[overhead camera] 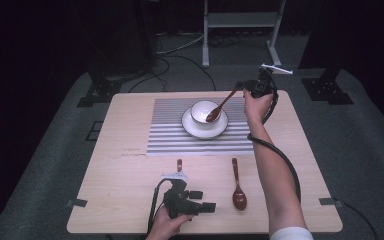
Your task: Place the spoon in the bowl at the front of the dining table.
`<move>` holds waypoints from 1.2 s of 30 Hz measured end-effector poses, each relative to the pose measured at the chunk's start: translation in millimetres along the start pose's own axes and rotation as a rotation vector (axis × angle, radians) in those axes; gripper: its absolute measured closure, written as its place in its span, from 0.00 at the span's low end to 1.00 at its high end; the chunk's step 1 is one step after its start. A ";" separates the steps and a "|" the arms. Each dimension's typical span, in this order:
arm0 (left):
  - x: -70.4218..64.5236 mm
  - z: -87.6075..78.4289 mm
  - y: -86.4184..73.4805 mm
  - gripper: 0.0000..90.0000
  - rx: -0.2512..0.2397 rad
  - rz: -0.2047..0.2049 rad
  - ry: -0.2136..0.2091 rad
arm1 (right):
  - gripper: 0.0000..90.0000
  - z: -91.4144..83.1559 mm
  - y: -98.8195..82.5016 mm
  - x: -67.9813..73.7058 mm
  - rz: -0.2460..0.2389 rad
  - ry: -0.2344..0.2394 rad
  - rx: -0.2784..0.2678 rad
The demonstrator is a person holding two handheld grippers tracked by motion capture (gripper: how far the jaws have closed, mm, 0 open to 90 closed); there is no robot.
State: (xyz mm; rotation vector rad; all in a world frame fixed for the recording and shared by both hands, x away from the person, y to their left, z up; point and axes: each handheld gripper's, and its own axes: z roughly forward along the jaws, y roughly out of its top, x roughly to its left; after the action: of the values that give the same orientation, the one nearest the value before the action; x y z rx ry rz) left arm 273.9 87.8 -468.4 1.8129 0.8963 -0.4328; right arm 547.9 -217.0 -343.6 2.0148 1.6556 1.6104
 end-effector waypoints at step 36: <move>-0.6 -0.3 0.1 0.06 -0.005 0.009 0.006 | 0.91 17.9 -19.4 -16.9 0.006 -0.005 0.065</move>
State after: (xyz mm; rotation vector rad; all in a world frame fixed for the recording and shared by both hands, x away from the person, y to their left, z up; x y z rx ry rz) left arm 273.5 87.8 -467.8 1.8137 0.8919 -0.4193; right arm 550.2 -212.4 -374.5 2.0534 1.7235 1.5717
